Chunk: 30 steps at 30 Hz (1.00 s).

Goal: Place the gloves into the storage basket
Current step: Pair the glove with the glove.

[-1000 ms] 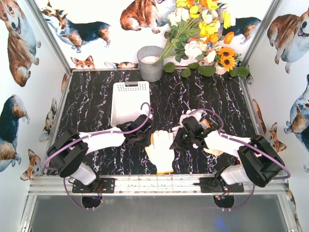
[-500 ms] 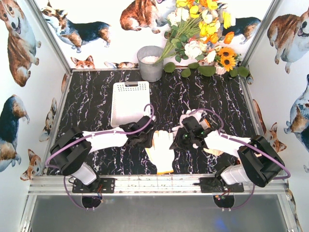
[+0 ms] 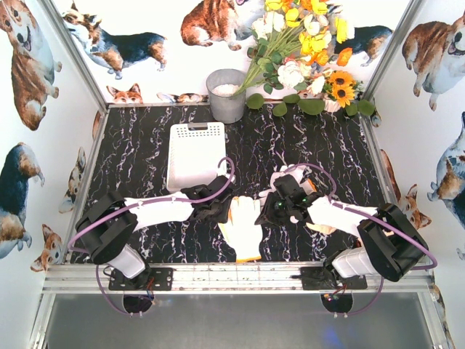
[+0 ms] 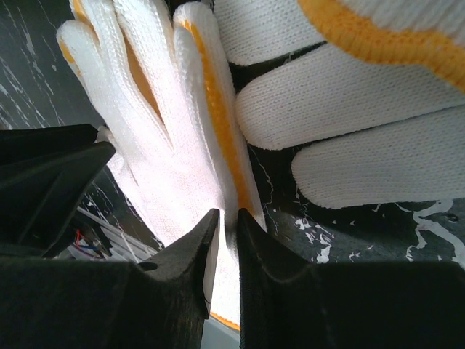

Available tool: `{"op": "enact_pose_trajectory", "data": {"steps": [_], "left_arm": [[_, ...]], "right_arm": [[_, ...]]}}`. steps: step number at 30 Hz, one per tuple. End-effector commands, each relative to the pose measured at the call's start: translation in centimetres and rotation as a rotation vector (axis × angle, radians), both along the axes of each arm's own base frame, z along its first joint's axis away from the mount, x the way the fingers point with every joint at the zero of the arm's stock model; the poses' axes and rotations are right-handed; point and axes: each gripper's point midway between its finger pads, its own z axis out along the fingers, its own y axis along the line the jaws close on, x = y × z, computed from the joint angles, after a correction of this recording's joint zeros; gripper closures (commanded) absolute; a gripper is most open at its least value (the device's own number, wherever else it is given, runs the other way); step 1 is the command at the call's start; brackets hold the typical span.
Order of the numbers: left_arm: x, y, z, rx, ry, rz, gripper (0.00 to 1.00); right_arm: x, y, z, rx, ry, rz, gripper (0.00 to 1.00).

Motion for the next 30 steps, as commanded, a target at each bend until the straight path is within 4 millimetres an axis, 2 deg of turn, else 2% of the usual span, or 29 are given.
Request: {"op": "enact_pose_trajectory", "data": {"steps": [1, 8, 11, 16, 21, 30], "left_arm": [[0.3, -0.8, 0.6, -0.002, -0.023, -0.02, 0.84], [0.2, -1.1, 0.6, 0.004, -0.022, -0.027, 0.88], [0.1, -0.9, 0.6, 0.01, -0.024, -0.024, 0.93], [0.4, -0.7, 2.0, -0.005, -0.061, 0.004, 1.0], [0.4, -0.3, 3.0, -0.03, -0.089, 0.028, 1.0], [-0.4, 1.4, 2.2, 0.005, -0.078, 0.054, 1.0]], "right_arm": [[1.1, 0.8, 1.0, 0.041, -0.048, 0.0, 0.81], [1.1, 0.8, 1.1, 0.045, -0.05, 0.002, 0.81], [1.1, 0.9, 1.4, 0.052, -0.051, 0.004, 0.82], [1.0, 0.9, 2.3, 0.061, -0.069, 0.009, 0.89], [0.9, 0.8, 2.8, 0.067, -0.078, 0.015, 0.98], [0.6, 1.3, 2.6, 0.081, -0.066, 0.046, 1.0]]}}
